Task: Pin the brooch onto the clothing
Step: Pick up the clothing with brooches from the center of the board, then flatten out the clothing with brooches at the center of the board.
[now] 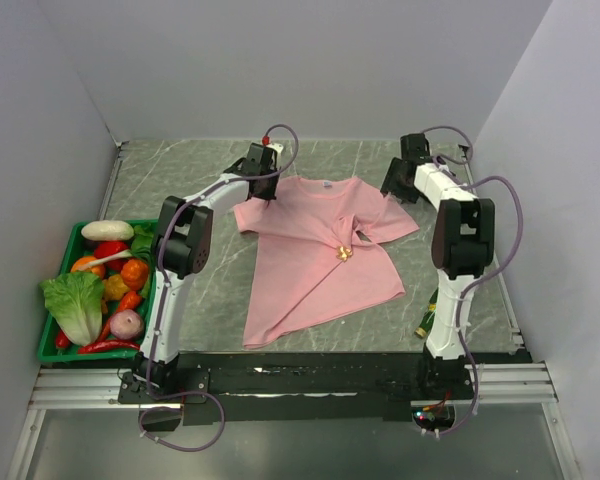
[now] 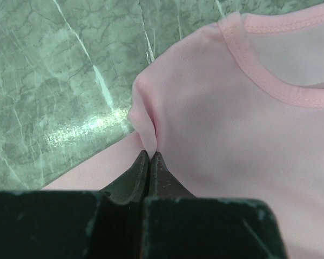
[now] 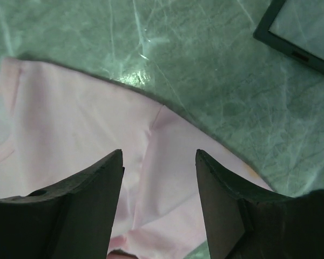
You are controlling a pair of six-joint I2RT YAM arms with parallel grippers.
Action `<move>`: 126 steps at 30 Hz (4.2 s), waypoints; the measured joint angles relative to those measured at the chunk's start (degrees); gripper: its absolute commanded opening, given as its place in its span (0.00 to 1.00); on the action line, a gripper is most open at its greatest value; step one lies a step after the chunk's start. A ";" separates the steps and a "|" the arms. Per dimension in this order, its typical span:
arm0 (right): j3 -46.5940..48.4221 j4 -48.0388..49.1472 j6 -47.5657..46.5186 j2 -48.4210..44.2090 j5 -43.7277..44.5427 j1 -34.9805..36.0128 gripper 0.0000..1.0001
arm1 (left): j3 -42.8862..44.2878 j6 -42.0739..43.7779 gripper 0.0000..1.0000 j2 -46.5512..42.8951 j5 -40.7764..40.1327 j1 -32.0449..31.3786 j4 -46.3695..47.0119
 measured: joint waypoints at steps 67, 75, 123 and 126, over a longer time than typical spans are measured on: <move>-3.41 -4.00 -4.50 -34.49 8.72 2.99 0.00 | -27.34 9.81 0.01 -46.84 -1.55 -0.35 21.62; -7.28 -3.41 -6.60 -47.06 9.42 5.16 0.00 | -28.87 12.48 0.01 -57.96 -1.70 -3.69 21.49; 31.10 5.31 -6.01 9.81 5.49 5.40 0.43 | -6.19 9.77 0.89 -10.62 -3.26 10.10 30.42; 31.50 4.02 -5.99 10.49 4.50 4.61 0.72 | -0.87 10.67 0.96 -7.06 -5.25 10.51 28.61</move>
